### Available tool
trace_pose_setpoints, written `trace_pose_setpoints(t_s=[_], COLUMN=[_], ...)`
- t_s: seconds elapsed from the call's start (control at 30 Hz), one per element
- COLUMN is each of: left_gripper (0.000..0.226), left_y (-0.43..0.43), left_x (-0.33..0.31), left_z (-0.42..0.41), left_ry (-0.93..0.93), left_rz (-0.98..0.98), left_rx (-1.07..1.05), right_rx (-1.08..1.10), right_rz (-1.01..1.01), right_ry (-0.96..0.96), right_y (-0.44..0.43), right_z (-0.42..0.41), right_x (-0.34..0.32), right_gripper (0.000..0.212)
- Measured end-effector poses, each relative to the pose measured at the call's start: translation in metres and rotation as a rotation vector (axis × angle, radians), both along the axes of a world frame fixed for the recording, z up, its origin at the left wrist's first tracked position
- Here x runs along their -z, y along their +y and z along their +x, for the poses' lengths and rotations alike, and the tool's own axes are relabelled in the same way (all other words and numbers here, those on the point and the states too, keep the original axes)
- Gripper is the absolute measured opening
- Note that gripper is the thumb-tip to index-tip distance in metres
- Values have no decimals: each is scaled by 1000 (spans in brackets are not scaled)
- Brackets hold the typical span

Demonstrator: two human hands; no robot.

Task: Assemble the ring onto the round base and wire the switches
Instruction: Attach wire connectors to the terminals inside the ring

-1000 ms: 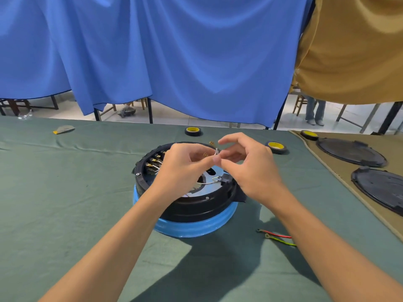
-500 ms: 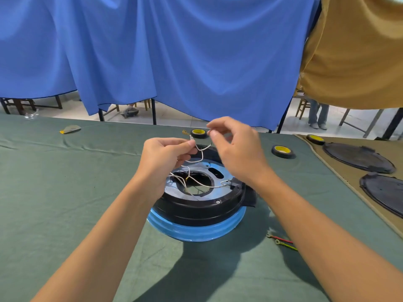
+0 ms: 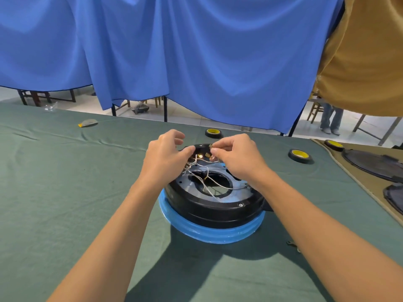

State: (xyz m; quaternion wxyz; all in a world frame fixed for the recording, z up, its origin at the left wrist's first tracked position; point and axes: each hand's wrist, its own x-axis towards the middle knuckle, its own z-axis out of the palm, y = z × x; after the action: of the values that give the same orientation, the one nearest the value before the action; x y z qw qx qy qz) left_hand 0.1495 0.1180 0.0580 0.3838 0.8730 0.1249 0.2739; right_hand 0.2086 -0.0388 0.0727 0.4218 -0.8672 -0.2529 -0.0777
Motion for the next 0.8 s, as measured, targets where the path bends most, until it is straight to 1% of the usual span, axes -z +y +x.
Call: trace_pose_setpoints(t_s=[0.1, 0.2, 0.3, 0.43, 0.5, 0.6, 0.63, 0.7, 0.73, 0.8], left_gripper=[43, 44, 41, 35, 35, 39, 41, 37, 41, 58], left_y=[9, 12, 16, 21, 21, 22, 22, 22, 22, 22], left_x=[12, 20, 24, 30, 32, 33, 32, 31, 30, 30], left_z=[7, 13, 19, 26, 28, 27, 27, 25, 24, 25], left_ry=[80, 117, 125, 117, 109, 119, 130, 141, 141, 144], left_rz=[-48, -140, -191, -301, -323, -315, -299, -272, -267, -267], left_rx=[27, 111, 135, 123, 114, 148, 169, 205, 218, 226], right_rx=[-34, -39, -19, 5, -7, -25, -22, 3, 19, 39], right_rz=[-147, -231, -201, -40, -16, -85, -134, -225, -244, -243], right_ry=[9, 22, 32, 92, 122, 149, 142, 97, 79, 90], right_y=[7, 15, 21, 31, 39, 54, 57, 61, 60, 56], right_z=[3, 6, 11, 17, 21, 23, 24, 24, 25, 27], right_x=[5, 7, 4, -13, -20, -22, -20, -13, -10, -4], right_gripper=[5, 7, 9, 16, 22, 17, 14, 12, 12, 12])
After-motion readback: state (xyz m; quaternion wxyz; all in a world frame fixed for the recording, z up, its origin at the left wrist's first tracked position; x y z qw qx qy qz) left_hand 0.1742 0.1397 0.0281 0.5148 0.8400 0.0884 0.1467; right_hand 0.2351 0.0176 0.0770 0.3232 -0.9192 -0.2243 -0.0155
